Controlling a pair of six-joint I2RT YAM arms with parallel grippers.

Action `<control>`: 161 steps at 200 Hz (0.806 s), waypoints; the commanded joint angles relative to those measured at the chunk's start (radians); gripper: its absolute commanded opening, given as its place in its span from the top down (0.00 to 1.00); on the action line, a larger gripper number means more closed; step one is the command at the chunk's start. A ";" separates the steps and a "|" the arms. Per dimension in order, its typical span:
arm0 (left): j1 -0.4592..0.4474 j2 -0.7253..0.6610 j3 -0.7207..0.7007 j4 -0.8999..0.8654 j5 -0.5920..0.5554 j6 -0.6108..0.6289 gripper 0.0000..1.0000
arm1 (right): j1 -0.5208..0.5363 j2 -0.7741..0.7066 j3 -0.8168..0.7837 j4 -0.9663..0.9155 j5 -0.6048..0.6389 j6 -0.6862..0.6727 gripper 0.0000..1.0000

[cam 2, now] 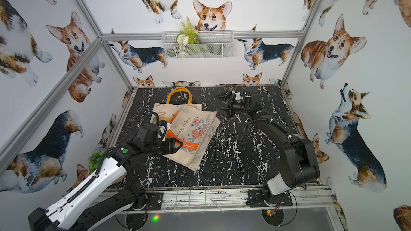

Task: Put away the canvas bag
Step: Adjust the canvas bag at the center of the board, then press the canvas bag at the center of the board.

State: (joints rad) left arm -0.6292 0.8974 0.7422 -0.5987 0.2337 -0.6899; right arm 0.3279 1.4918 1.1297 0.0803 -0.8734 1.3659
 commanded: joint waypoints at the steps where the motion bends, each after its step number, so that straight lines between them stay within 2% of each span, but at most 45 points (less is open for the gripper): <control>1: -0.105 0.062 -0.052 0.175 -0.079 -0.109 0.40 | 0.036 -0.004 0.103 -0.571 0.089 -0.453 0.19; 13: -0.151 0.102 -0.050 0.184 -0.128 -0.109 0.40 | 0.075 0.016 0.137 -0.607 0.087 -0.480 0.24; 29: -0.164 0.124 -0.063 0.199 -0.170 -0.110 0.40 | 0.150 0.049 0.176 -0.611 0.082 -0.484 0.27; 53: -0.140 0.137 -0.089 0.229 -0.207 -0.087 0.40 | 0.308 0.158 0.210 -0.560 0.090 -0.447 0.29; 73: -0.097 0.175 -0.131 0.282 -0.171 -0.086 0.40 | 0.371 0.238 0.144 -0.410 0.082 -0.352 0.31; 99: -0.079 0.236 -0.202 0.413 -0.089 -0.121 0.42 | 0.366 0.282 -0.027 -0.158 0.075 -0.219 0.33; 135: -0.078 0.273 -0.287 0.504 -0.058 -0.159 0.43 | 0.298 0.284 -0.149 -0.172 0.095 -0.276 0.32; 161: -0.078 0.265 -0.316 0.507 -0.062 -0.160 0.43 | 0.260 0.292 -0.171 -0.202 0.090 -0.311 0.32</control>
State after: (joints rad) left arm -0.7082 1.1675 0.4454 -0.1486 0.1608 -0.8249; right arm 0.6094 1.7771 0.9684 -0.1379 -0.7887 1.0866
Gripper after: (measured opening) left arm 0.568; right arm 0.682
